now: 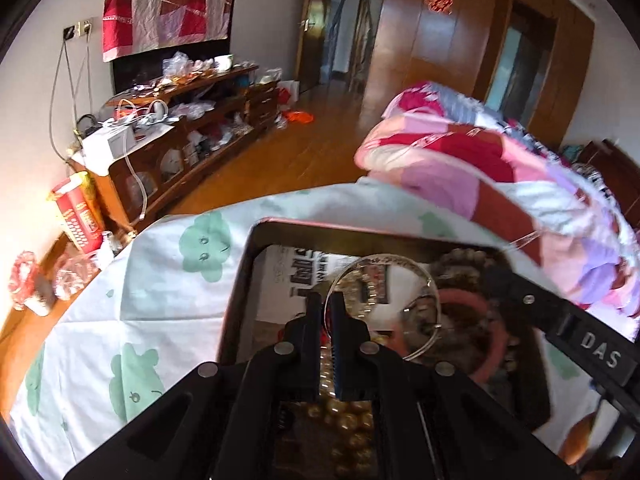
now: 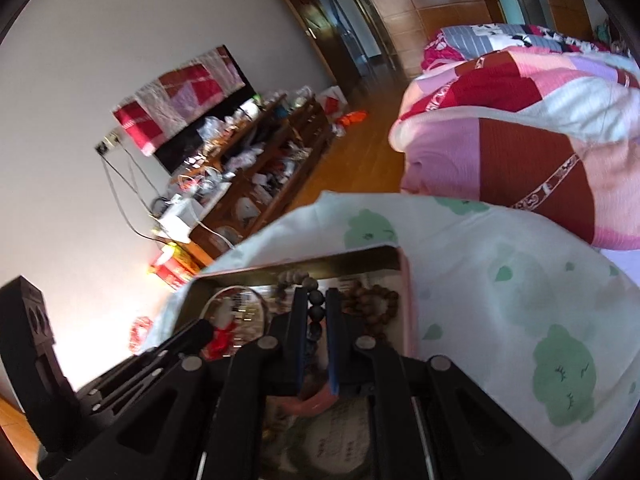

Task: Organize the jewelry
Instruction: 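Carry the bangle and beaded bracelet over the pink tin with both tools, then open both tools over the tin to drop the bangle and bracelet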

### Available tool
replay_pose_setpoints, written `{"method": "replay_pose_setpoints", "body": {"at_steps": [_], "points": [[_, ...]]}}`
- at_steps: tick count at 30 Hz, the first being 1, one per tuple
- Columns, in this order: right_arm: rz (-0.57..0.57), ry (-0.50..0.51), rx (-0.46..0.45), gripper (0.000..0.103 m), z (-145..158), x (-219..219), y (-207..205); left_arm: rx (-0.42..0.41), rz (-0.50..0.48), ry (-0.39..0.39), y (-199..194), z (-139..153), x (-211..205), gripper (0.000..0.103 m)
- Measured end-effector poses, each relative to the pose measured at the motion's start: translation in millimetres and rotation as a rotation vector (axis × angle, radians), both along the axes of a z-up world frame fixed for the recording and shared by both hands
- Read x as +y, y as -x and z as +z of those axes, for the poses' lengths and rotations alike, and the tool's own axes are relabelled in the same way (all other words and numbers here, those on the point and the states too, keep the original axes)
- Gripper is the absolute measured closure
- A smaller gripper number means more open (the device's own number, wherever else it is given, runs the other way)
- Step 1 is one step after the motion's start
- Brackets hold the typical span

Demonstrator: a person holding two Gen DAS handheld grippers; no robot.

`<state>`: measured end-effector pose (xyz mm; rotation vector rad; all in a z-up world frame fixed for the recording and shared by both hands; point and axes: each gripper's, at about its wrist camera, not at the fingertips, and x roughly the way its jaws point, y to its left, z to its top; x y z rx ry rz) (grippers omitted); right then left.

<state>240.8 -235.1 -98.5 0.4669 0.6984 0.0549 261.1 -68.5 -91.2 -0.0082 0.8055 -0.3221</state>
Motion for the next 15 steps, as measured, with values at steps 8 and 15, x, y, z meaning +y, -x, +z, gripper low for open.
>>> {"method": "replay_pose_setpoints", "body": {"at_steps": [8, 15], "points": [[-0.033, -0.008, 0.013, 0.068, -6, -6, 8, -0.021, 0.053, -0.081, 6, 4, 2, 0.099], [-0.112, 0.108, -0.155, 0.014, 28, 7, 65, -0.121, 0.085, -0.047, 49, 24, 23, 0.026]]}}
